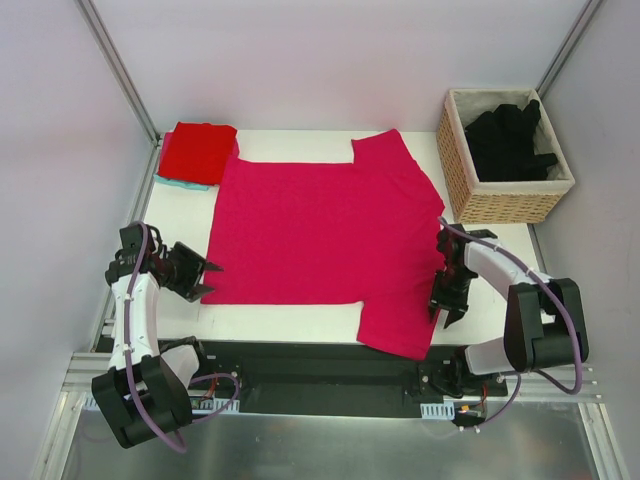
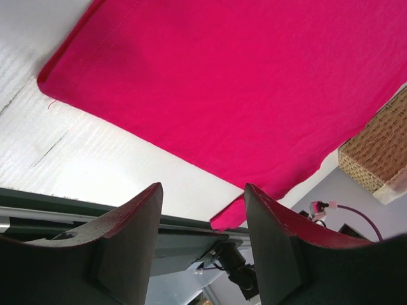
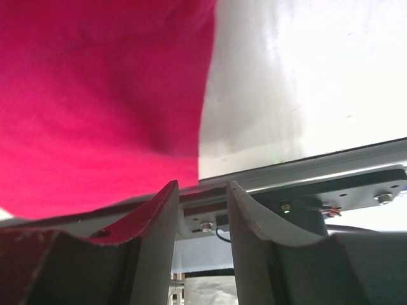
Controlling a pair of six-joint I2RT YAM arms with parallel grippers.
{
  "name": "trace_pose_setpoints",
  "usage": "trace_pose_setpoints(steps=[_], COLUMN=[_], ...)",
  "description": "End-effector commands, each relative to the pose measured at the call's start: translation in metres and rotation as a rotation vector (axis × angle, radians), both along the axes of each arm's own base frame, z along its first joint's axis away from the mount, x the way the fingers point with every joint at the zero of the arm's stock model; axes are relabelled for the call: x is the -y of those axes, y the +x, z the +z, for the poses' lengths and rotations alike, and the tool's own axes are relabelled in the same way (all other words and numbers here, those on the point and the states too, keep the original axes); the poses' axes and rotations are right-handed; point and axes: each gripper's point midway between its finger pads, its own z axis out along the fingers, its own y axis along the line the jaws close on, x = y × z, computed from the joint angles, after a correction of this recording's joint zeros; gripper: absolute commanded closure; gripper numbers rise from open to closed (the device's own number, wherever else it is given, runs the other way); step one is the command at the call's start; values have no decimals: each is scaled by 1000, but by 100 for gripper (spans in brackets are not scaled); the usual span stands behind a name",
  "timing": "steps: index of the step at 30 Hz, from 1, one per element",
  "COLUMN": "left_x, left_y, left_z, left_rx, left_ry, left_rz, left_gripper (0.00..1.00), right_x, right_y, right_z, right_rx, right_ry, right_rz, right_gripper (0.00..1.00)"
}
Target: Fold and stack the t-shirts
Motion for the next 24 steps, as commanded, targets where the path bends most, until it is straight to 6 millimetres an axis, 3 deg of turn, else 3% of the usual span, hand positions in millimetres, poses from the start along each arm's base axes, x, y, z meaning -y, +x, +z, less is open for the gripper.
trace_pose_setpoints(steps=[1,7,19,23,24], left_x=[4,4,2,0,-6], left_y=[6,7,10,0,-6], left_z=[11,11,17,11,7], left_rx=[30,38,39,-29,-68], left_ry=[-44,-51,-45,-31,7], left_rz=[19,14,5,33,55], left_gripper=[46,47,48,49,49], right_x=[17,9,0,-9,-10], right_y=[13,30,32,34,33], right_z=[4,-3,-27,-26,-26], right_rx=[22,58,21,15,11], right_ry=[-127,-99,-70,-32,-28], right_rz=[-22,-38,-36,-29,-22], right_gripper=[61,62,66,80,88])
